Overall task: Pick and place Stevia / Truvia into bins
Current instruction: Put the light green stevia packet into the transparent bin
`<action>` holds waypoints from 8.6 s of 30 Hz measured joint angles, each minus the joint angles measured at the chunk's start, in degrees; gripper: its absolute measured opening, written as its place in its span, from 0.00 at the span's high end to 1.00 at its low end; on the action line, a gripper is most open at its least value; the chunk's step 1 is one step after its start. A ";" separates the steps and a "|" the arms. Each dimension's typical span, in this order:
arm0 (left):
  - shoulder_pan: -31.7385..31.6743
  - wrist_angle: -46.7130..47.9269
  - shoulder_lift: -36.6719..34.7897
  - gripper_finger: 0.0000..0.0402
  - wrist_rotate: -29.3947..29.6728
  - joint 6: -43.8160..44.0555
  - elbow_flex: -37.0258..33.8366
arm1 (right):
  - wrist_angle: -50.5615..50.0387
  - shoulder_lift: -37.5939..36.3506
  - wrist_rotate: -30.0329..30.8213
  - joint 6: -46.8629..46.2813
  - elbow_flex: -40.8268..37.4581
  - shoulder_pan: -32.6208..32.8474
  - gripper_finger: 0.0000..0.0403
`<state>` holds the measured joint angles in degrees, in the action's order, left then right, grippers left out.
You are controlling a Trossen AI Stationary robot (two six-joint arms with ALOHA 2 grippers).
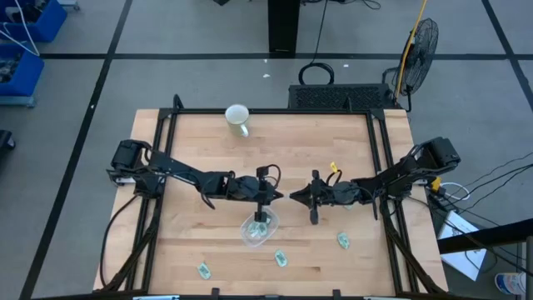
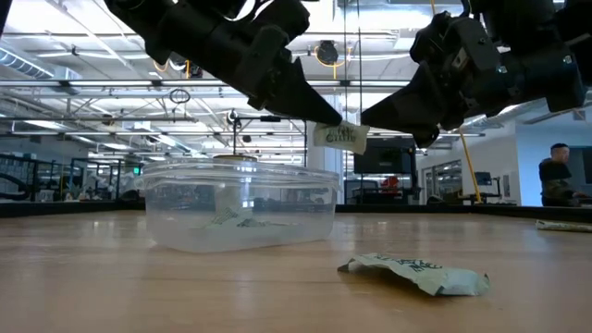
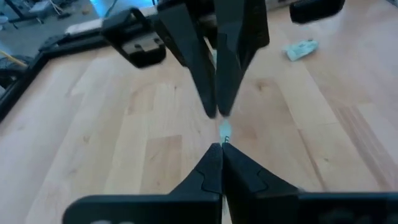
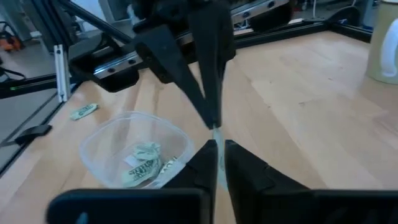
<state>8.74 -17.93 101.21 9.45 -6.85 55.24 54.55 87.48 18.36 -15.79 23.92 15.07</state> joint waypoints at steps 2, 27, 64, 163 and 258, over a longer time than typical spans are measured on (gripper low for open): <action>0.25 1.77 0.00 0.98 0.06 -0.27 0.00 | -0.32 0.00 0.67 -0.01 0.00 0.02 0.89; 15.13 27.54 -6.38 0.99 -8.61 22.56 0.02 | -8.07 0.02 2.59 -3.47 0.00 0.02 0.71; 15.14 28.26 -5.81 0.80 -7.71 21.84 0.02 | -7.68 0.02 2.53 -3.48 0.00 -0.13 0.71; 7.09 22.83 -6.03 0.68 5.03 17.64 0.00 | -94.41 -19.63 -4.61 -49.93 8.65 9.23 0.71; 10.94 49.46 -23.54 0.68 16.75 31.91 0.00 | -48.81 21.86 -18.32 7.98 41.27 0.74 0.80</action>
<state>19.68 31.53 77.67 26.20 25.06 55.24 5.74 109.34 0.03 -7.81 65.19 15.81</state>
